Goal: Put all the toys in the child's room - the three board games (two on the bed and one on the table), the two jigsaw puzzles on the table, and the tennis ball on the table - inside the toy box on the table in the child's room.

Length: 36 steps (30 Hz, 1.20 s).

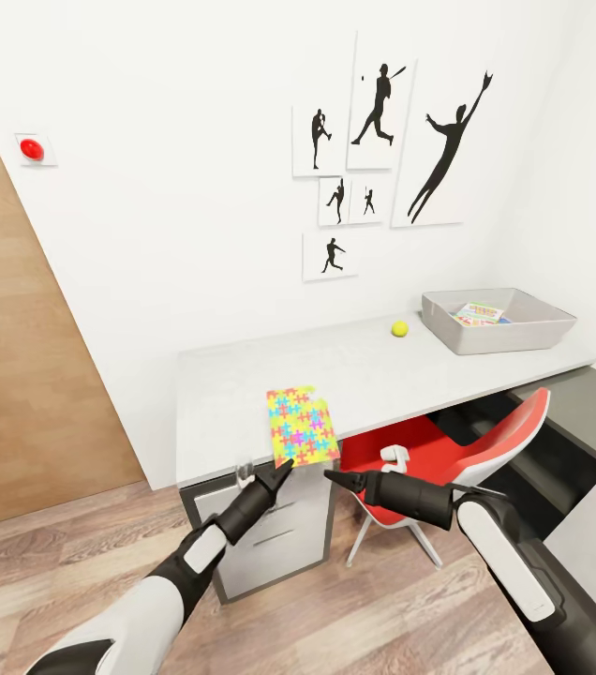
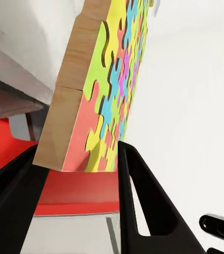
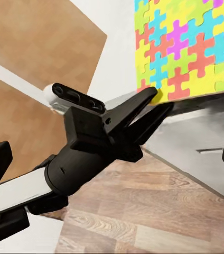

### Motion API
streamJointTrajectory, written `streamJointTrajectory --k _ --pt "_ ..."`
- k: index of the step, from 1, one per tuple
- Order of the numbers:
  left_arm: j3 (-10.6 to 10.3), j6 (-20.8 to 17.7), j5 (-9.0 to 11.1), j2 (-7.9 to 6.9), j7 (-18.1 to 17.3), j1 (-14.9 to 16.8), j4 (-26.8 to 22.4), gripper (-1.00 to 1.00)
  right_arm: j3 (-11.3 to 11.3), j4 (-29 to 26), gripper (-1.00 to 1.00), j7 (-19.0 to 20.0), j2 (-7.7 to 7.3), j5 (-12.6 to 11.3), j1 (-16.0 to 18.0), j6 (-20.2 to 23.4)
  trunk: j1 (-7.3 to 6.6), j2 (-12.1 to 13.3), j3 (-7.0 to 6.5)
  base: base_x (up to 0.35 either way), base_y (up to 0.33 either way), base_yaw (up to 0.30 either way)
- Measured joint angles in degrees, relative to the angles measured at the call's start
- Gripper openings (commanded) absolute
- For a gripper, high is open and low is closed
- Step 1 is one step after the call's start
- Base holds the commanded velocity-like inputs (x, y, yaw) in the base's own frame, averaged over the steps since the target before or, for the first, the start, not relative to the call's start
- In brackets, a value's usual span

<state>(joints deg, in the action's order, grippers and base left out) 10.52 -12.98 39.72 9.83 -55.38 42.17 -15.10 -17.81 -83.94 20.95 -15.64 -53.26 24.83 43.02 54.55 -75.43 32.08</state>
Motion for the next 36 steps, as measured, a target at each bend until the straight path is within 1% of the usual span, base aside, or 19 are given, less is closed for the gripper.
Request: streamJointTrajectory --k 4,7,21,28,31,33,34,36 --pt "0.04 -3.51 -0.11 -0.2 0.02 -0.01 -4.17 -1.0 -0.05 -0.27 1.0 0.0 -0.01 0.07 0.0 0.16 0.0 0.0 0.0 0.0 0.0 0.0" --pt "0.02 -4.6 -0.04 -0.41 0.04 -0.01 -5.21 -1.0 -0.08 -0.42 1.0 -0.1 0.03 0.09 0.0 0.08 0.0 0.0 0.0 0.0 0.0 0.0" --pt "0.07 -4.91 0.3 -0.92 0.05 -0.02 -5.62 -1.0 -0.18 -0.37 1.0 -0.22 0.12 0.18 0.0 -0.1 0.0 0.0 -0.01 0.0 0.0 0.0" --pt "0.19 -5.34 0.42 -2.28 0.05 -0.01 -6.16 -1.0 -0.22 -0.35 1.0 -0.22 0.12 0.19 0.0 -0.17 0.0 0.0 -0.24 0.0 0.0 0.0" --pt "0.21 -6.92 0.43 -2.96 0.05 -0.01 -6.6 -1.0 -0.28 -0.39 1.0 -0.22 0.12 0.19 0.0 -0.24 0.0 0.0 -0.25 0.0 0.0 0.0" --pt "0.09 -10.43 0.4 -3.56 0.22 -0.03 -8.93 -1.0 -0.33 -0.4 1.0 -0.22 0.12 0.19 0.0 -0.27 0.0 0.0 -0.26 0.0 0.0 0.0" --pt "0.02 -11.3 0.32 -3.65 0.31 -0.05 -9.54 -1.0 -0.35 -0.39 1.0 -0.22 0.12 0.19 0.0 -0.27 0.0 0.0 -0.26 0.0 0.0 0.0" --pt "-0.09 -14.3 0.16 -3.85 0.58 -0.08 -11.77 -1.0 -0.4 -0.46 1.0 -0.22 0.12 0.19 0.0 -0.27 0.0 0.0 -0.26 0.0 0.0 0.0"
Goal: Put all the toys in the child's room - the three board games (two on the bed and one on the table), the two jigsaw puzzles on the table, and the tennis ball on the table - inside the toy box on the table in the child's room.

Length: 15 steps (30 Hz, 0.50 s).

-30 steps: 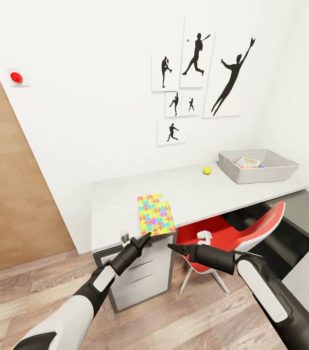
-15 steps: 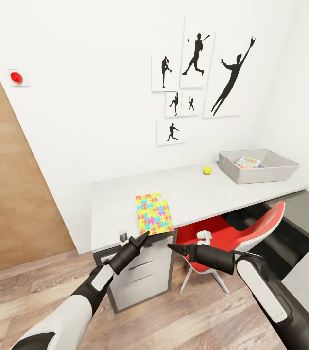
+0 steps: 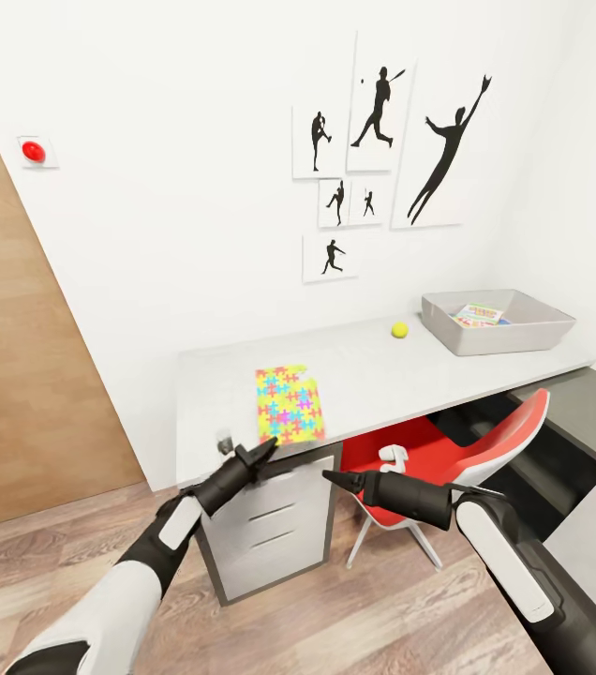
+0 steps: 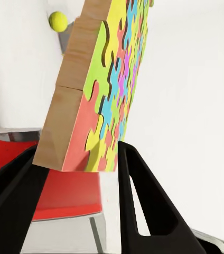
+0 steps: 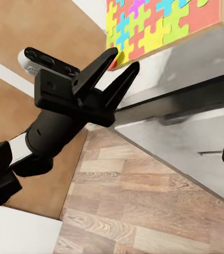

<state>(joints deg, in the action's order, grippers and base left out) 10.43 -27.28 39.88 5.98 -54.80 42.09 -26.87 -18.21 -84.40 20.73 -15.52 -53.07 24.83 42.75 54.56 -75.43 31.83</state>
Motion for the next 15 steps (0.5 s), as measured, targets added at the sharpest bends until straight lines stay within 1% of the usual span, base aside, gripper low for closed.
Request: streamJointTrajectory --k 4,7,10,12,14,15 --pt "-0.39 -3.38 -0.05 -0.07 1.02 -0.02 -4.76 -1.0 -0.03 0.05 1.0 0.0 0.0 0.0 0.0 0.0 0.0 0.0 0.0 0.0 0.0 0.0" --pt "-0.49 -7.89 -0.25 -0.11 2.78 -0.03 -8.96 -1.0 -0.04 0.06 1.0 0.0 0.0 0.0 0.0 0.0 0.0 0.0 0.0 0.0 0.0 0.0" --pt "-0.45 -15.48 -0.27 -0.17 6.21 -0.02 -14.5 -1.0 -0.04 -0.01 1.0 0.0 0.0 0.0 0.0 0.0 0.0 0.0 0.0 0.0 0.0 0.0" --pt "-0.39 -20.46 -0.12 -0.17 7.42 -0.03 -17.99 -1.0 -0.01 -0.03 1.0 0.02 0.0 0.0 0.0 0.0 0.0 0.0 0.0 0.0 0.0 0.0" --pt "-0.35 -24.28 0.08 -0.11 8.29 -0.03 -21.27 -1.0 0.03 -0.05 1.0 0.06 0.0 0.0 0.0 0.0 0.0 0.0 0.0 0.0 0.0 0.0" --pt "-0.36 -24.61 -0.18 -0.1 8.39 -0.03 -21.75 -1.0 0.04 -0.05 1.0 0.07 0.0 0.01 0.0 0.0 0.0 0.0 0.0 0.0 0.0 0.0"
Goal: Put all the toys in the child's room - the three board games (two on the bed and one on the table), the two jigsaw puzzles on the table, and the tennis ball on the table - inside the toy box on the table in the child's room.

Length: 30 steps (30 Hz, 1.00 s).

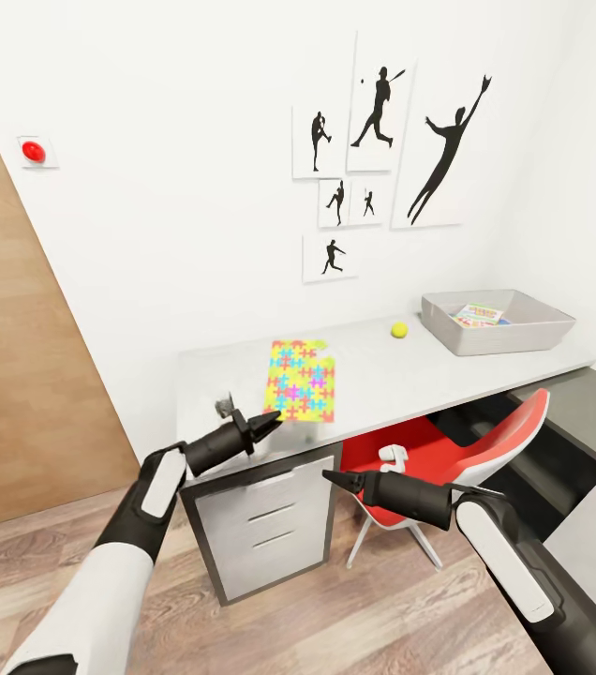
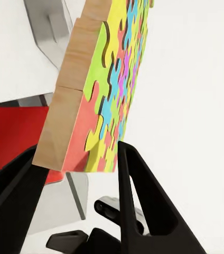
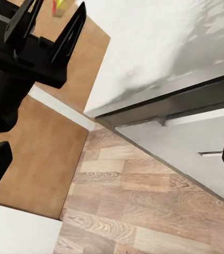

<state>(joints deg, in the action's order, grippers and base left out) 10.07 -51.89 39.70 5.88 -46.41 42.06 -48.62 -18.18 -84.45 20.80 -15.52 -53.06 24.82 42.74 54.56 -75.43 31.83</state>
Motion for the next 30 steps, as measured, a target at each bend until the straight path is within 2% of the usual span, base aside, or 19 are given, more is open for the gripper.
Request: streamJointTrajectory --k 13,18,24,30 --pt "0.34 -6.44 -0.06 -0.17 1.32 0.0 -4.04 -1.0 0.01 0.0 1.0 0.02 0.0 0.0 0.0 0.0 0.0 0.0 0.0 -0.003 0.0 0.0" --pt "0.5 -7.35 0.45 -1.13 2.25 0.0 -5.6 -1.0 0.09 -0.01 1.0 0.02 0.0 -0.01 0.0 0.0 -0.65 1.19 -0.53 -0.001 0.0 0.0" --pt "0.44 -7.92 1.08 -3.79 2.27 0.0 -7.18 -1.0 -0.01 -0.01 1.0 -0.04 0.01 -0.02 0.0 0.0 -1.97 3.6 -1.61 0.0 0.0 0.0" --pt "0.39 -7.92 1.29 -4.69 2.22 0.07 -7.22 -1.0 -0.08 0.12 1.0 -0.09 0.02 -0.01 0.0 -0.02 -3.29 6.0 -2.69 0.0 0.0 0.0"
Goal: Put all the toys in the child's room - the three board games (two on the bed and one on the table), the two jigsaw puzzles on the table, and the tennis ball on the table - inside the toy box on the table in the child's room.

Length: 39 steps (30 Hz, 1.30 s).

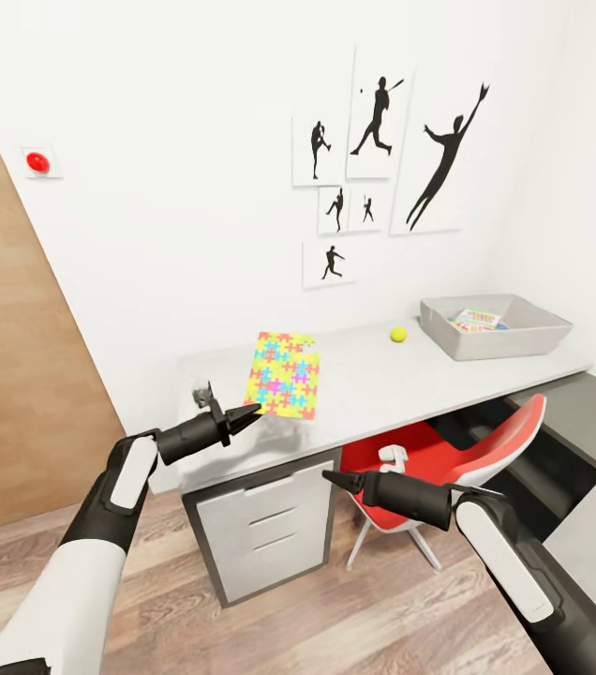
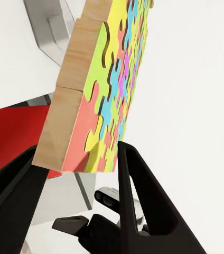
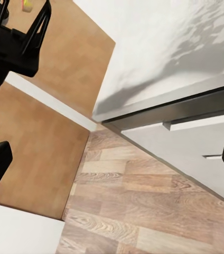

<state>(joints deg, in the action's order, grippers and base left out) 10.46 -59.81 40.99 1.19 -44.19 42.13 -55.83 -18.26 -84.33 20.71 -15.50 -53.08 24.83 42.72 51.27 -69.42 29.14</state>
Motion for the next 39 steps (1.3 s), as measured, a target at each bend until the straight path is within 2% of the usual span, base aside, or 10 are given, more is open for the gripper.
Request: streamJointTrajectory --k 21,29,39 --pt "0.04 0.0 0.08 -0.27 -0.06 0.1 0.35 -1.0 0.26 -0.14 1.0 -0.05 -0.02 0.01 0.0 -0.22 -4.61 8.43 -3.77 -0.036 0.007 0.0" --pt "0.25 -0.01 0.03 -1.63 -0.49 0.11 0.51 -1.0 0.12 0.2 1.0 -0.14 0.05 -0.02 -0.01 -0.24 -6.37 11.64 -5.35 -0.089 0.052 -0.076" --pt "0.35 -0.01 0.06 -1.82 -0.6 0.24 0.53 -1.0 0.08 0.24 1.0 -0.15 0.07 0.0 0.0 -0.24 -8.57 15.65 -7.57 -0.003 0.002 -0.11"
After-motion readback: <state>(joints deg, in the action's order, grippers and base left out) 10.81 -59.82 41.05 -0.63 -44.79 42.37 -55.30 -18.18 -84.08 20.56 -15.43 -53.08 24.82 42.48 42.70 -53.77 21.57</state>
